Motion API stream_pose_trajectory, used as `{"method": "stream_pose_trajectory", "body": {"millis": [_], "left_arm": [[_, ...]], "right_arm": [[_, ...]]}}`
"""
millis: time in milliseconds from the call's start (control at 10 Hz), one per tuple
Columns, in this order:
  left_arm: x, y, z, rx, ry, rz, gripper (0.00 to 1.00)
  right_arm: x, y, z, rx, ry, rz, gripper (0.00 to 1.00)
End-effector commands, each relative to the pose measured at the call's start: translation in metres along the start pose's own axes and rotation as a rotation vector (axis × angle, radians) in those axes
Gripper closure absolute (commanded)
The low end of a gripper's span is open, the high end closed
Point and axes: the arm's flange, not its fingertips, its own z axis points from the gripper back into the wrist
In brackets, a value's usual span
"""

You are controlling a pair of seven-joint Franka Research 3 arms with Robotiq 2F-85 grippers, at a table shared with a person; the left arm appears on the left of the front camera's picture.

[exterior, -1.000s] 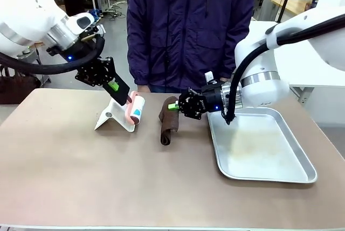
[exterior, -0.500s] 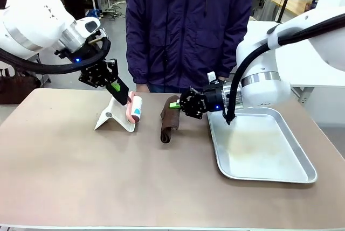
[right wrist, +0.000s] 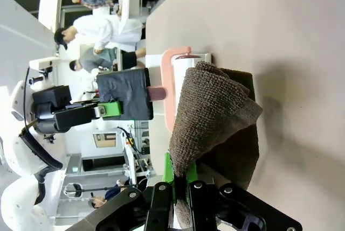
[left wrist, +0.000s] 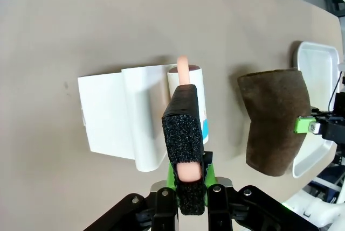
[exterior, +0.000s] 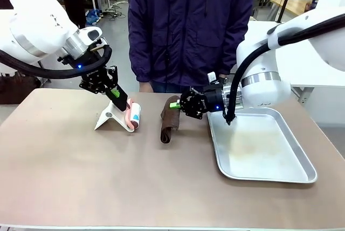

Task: Clean the surface of the table.
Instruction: Return the Lint Roller and towel to their original positions.

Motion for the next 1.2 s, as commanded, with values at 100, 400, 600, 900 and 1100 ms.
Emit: {"method": "stream_pose_trajectory", "body": {"millis": [100,400,600,900,1100], "left_arm": [[0.008,0.005,0.0,-0.014,0.033,0.017,0.8],[0.01,0.013,-0.005,-0.018,0.037,0.032,0.8],[0.012,0.02,-0.007,-0.027,0.04,0.044,0.8],[0.011,0.029,-0.011,-0.047,0.05,0.044,0.8],[0.01,0.03,-0.011,-0.051,0.044,0.047,0.8]], "right_arm": [[-0.006,-0.004,0.0,-0.036,-0.017,0.011,0.91],[-0.005,-0.007,0.005,-0.13,0.005,-0.009,0.91],[-0.004,-0.008,0.005,-0.153,0.014,-0.019,0.91],[-0.008,-0.003,0.007,-0.275,-0.003,0.001,0.91],[-0.007,-0.005,0.004,-0.288,0.005,-0.011,0.91]]}}
